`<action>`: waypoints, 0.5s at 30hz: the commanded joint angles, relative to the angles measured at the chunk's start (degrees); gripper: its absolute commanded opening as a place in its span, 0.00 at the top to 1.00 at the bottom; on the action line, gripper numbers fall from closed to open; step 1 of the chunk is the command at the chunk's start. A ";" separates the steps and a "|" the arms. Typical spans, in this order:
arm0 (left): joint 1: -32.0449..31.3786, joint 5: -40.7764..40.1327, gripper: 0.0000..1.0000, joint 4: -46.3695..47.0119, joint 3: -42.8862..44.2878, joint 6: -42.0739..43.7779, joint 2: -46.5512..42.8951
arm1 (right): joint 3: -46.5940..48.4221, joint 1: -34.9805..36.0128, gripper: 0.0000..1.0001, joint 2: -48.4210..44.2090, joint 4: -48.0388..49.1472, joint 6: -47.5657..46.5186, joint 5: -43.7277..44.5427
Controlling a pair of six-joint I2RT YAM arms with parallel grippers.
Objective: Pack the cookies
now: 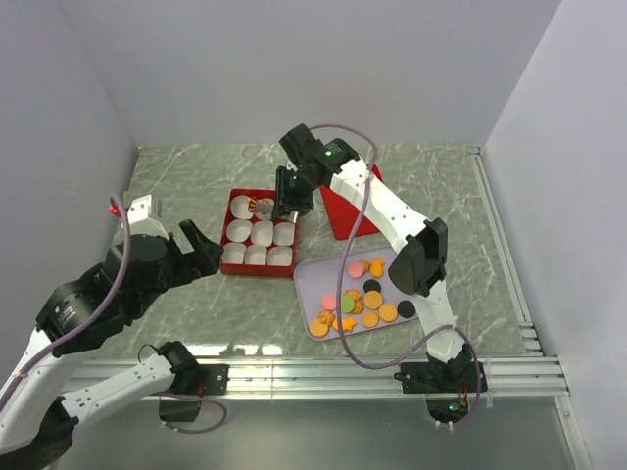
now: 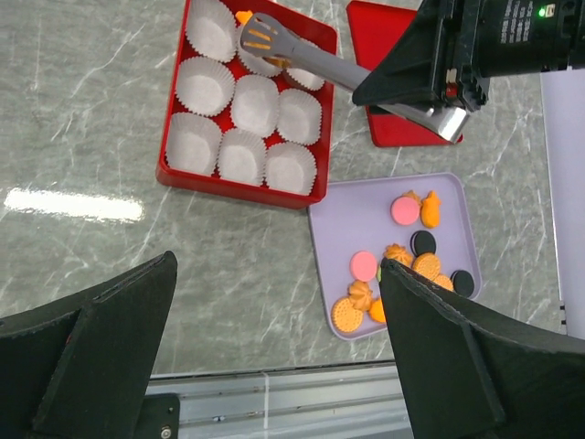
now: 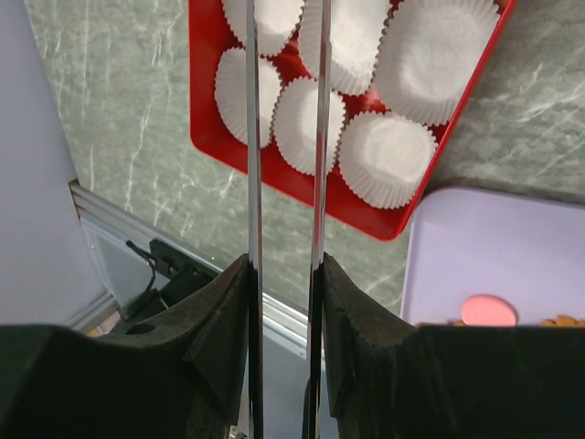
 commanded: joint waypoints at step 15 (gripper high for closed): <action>-0.14 0.12 0.01 -1.14 1.78 2.66 0.73 | 3.05 -0.14 0.61 1.77 4.23 1.27 5.42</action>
